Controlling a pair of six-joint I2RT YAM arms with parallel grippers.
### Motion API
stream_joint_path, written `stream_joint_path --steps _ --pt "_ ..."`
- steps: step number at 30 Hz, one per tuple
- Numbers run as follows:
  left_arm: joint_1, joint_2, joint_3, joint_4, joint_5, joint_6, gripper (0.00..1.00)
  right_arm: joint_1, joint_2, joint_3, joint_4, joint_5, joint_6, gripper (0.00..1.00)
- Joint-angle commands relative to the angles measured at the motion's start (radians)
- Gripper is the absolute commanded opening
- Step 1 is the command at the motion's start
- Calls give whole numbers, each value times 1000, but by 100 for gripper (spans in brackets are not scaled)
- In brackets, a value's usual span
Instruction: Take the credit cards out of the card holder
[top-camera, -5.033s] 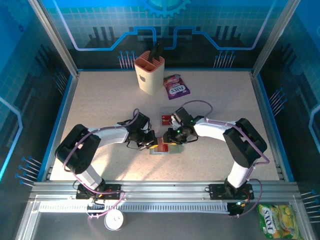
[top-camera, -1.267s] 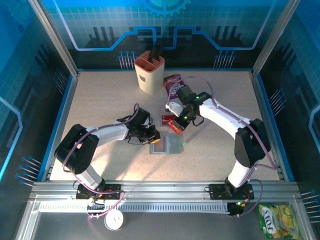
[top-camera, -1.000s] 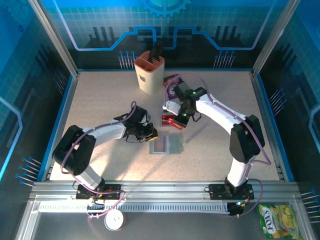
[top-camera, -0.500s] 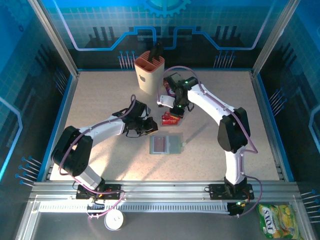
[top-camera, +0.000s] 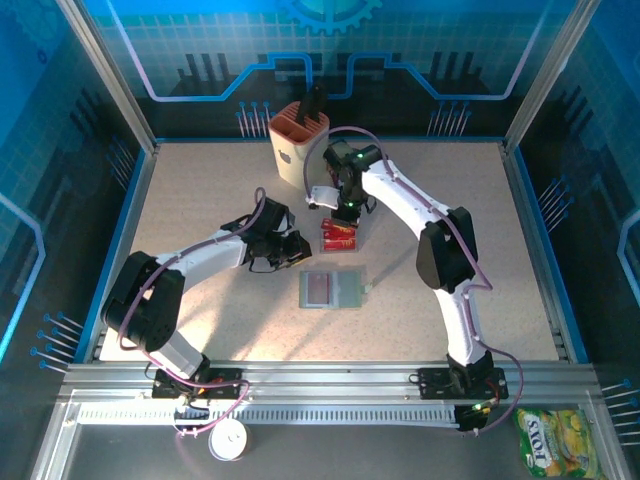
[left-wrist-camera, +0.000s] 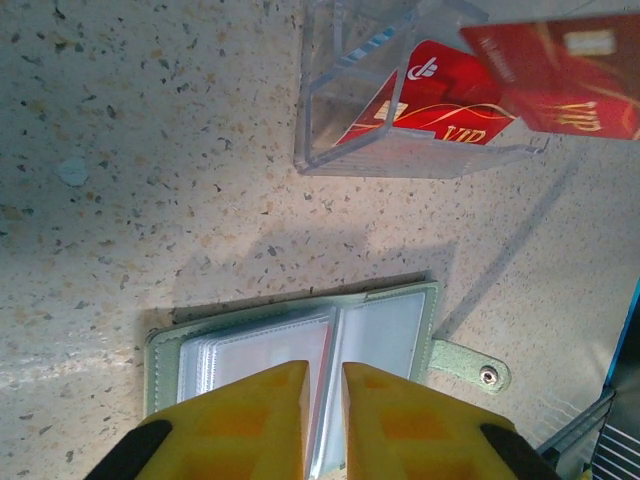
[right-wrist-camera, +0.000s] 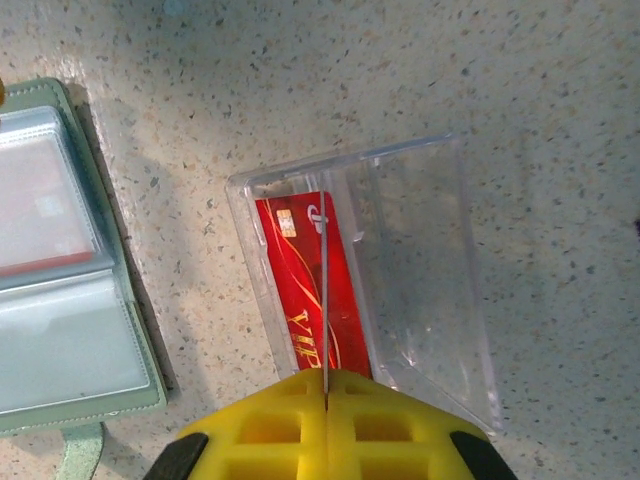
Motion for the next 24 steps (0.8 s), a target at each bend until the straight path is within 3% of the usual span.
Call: stream_joint_path --steps 1,17,24 --pt "8 -6 -12 -13 -5 -6 17 -15 25 12 -41 -1 -21 0" --pt "8 -33 -62 34 -4 -57 18 -13 23 -26 -82 -24 -12 2" --pt "8 -39 -58 23 -6 -56 21 -14 9 -20 -83 6 -7 18"
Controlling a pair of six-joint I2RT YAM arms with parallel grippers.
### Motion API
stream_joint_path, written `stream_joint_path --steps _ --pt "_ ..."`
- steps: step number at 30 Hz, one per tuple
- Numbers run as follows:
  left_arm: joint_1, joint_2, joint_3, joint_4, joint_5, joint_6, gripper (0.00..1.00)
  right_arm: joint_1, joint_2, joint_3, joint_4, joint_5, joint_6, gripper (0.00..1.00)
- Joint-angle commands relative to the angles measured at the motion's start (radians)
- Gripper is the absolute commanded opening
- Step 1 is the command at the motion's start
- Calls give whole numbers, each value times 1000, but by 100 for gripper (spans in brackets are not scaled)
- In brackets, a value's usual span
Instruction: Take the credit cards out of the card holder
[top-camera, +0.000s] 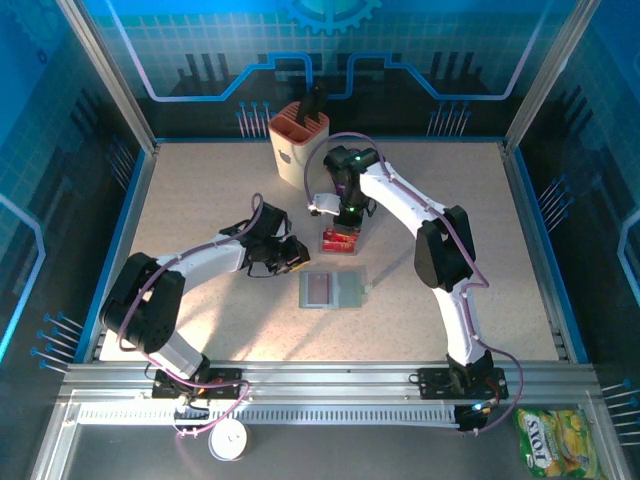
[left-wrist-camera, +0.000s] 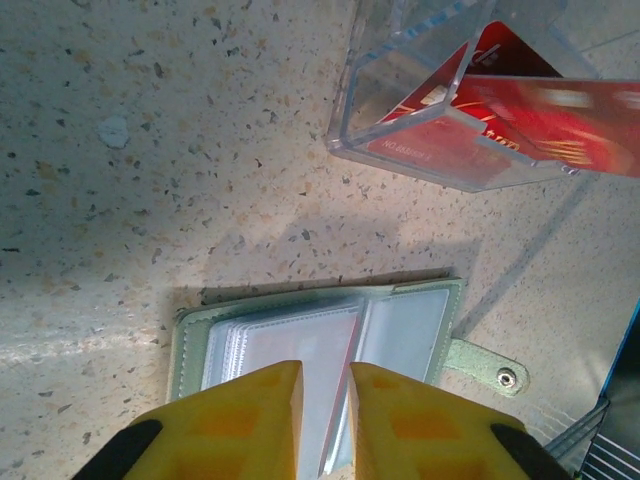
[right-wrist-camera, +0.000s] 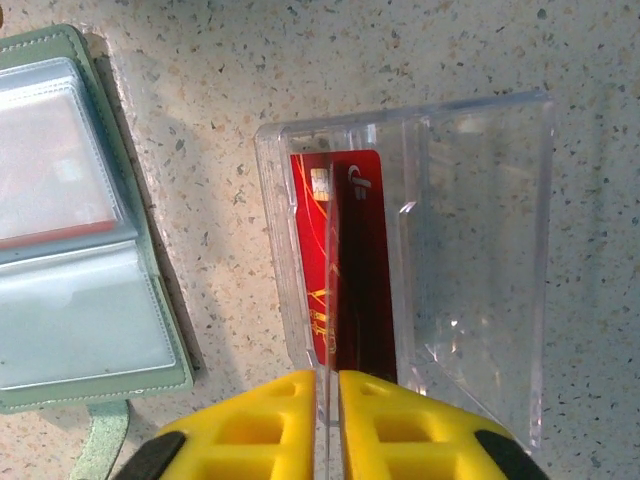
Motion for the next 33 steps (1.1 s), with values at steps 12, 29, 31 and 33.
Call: stream_joint_path --steps 12,29,31,33 --pt "6 -25 -2 -6 13 -19 21 -4 -95 -97 84 12 108 21" --pt "-21 -50 -38 -17 3 -20 21 173 -356 -512 437 -34 636 24" --pt "-21 -59 -41 -19 -5 -18 21 189 -378 -547 448 -17 668 24" --pt "-20 -65 -43 -27 -6 -10 21 202 -405 -588 463 -9 700 25"
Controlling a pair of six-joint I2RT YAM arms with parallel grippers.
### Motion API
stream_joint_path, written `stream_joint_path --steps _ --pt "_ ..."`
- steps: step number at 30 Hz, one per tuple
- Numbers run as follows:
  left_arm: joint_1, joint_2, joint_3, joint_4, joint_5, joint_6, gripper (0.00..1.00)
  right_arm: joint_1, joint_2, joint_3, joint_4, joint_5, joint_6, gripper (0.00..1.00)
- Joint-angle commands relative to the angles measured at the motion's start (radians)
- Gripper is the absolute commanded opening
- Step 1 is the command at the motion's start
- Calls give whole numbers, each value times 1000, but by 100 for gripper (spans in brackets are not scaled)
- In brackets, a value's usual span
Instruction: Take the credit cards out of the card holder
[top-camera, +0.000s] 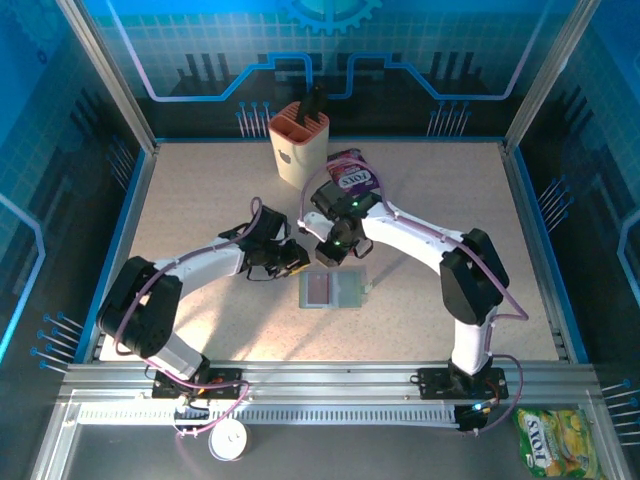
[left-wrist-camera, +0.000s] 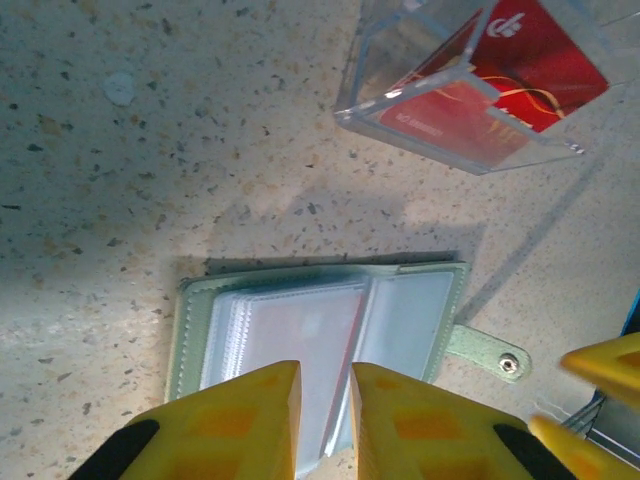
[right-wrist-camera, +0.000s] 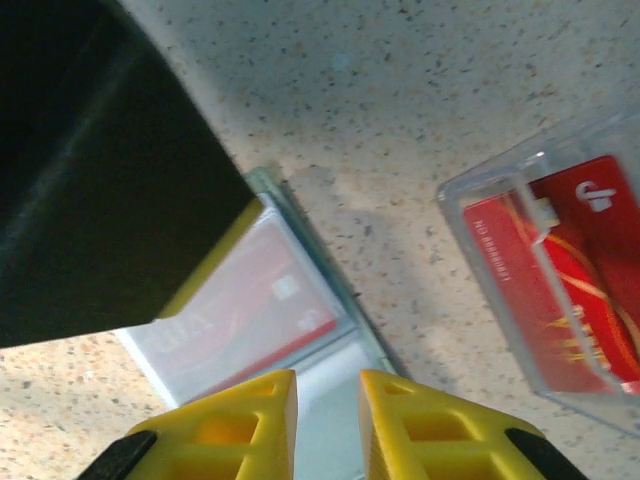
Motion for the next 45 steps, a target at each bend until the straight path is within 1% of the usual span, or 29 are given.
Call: stream_joint_path --steps 1,5,10,13,19,25,27,32,35,38,41,45 --pt "-5 -35 -12 -37 -8 22 21 17 -64 -60 50 1 102 25" --pt "-2 -61 -6 -96 -29 49 21 29 -113 -128 67 19 123 25" --pt "-1 -112 -56 -100 -36 41 21 33 -154 -189 101 9 150 25" --pt "-2 -126 -86 -67 -28 15 21 35 -173 -224 143 -9 199 25" --pt "-13 -121 -141 28 7 -40 20 35 -225 -319 275 -63 392 27" --pt "-48 -104 -167 95 26 -72 19 30 -281 -454 470 -189 656 29" --pt "-56 -101 -177 105 25 -77 18 30 -290 -492 534 -216 746 29" --pt "-59 -99 -205 108 18 -82 14 25 -278 -559 657 -251 892 29" --pt "-61 -98 -228 116 17 -100 12 16 -253 -588 717 -283 959 29" --pt "-65 -84 -238 123 23 -110 11 14 -231 -602 767 -315 988 29" --pt "-68 -54 -230 134 44 -112 10 13 -211 -604 766 -317 999 28" --pt "-83 -26 -226 135 46 -115 8 1 -200 -610 755 -321 1020 27"
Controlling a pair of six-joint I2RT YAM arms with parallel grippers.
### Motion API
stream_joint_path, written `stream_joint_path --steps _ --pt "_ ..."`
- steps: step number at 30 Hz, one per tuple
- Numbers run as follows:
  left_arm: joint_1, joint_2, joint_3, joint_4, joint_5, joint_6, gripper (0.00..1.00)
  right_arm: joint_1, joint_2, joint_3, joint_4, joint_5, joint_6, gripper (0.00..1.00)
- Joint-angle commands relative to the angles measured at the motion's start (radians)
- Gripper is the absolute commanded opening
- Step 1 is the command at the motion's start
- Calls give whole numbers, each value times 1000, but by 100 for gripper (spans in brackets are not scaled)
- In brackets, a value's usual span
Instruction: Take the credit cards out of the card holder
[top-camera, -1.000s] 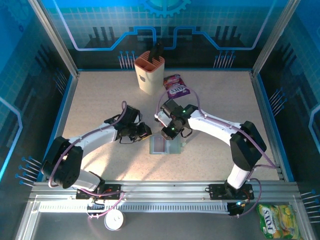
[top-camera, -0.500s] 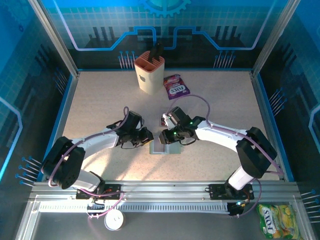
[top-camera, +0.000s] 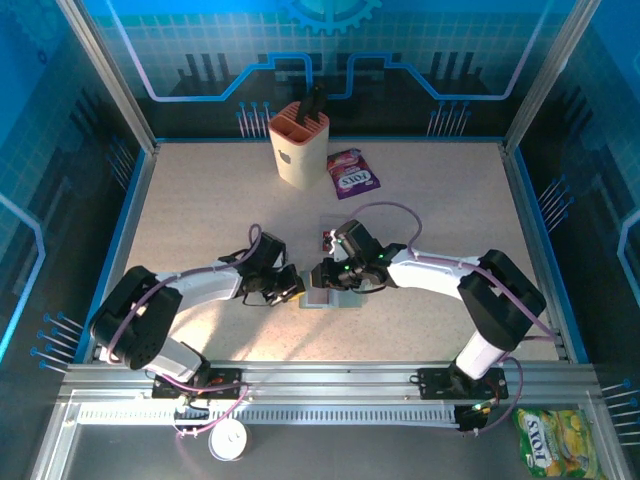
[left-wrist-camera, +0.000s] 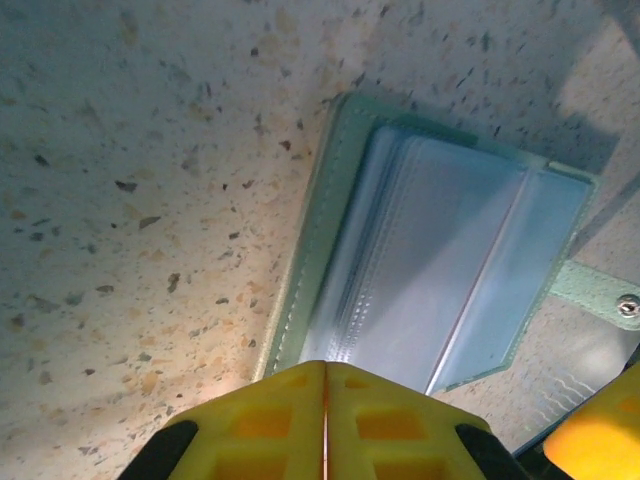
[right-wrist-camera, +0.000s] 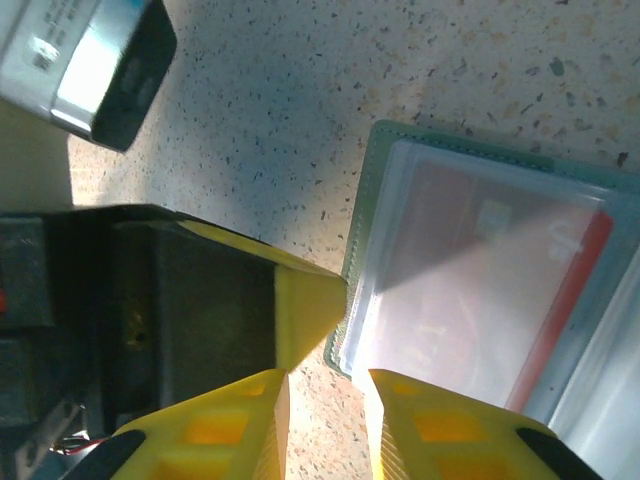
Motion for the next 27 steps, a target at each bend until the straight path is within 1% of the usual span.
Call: stream_joint_path --steps 1,8,15,23,27 --pt "-16 20 -2 11 21 -12 8 -19 21 -16 21 -32 44 28" --pt "-19 16 -5 5 1 -7 7 -34 43 -16 1 -68 39 29" --pt "-18 -37 -28 11 -38 -12 8 -33 52 -13 -17 -71 27 31" --pt "-18 21 -24 24 -20 -23 8 -35 56 9 -48 -87 9 33" --pt "-18 17 -25 18 -28 -25 8 -36 57 11 -62 -79 4 35"
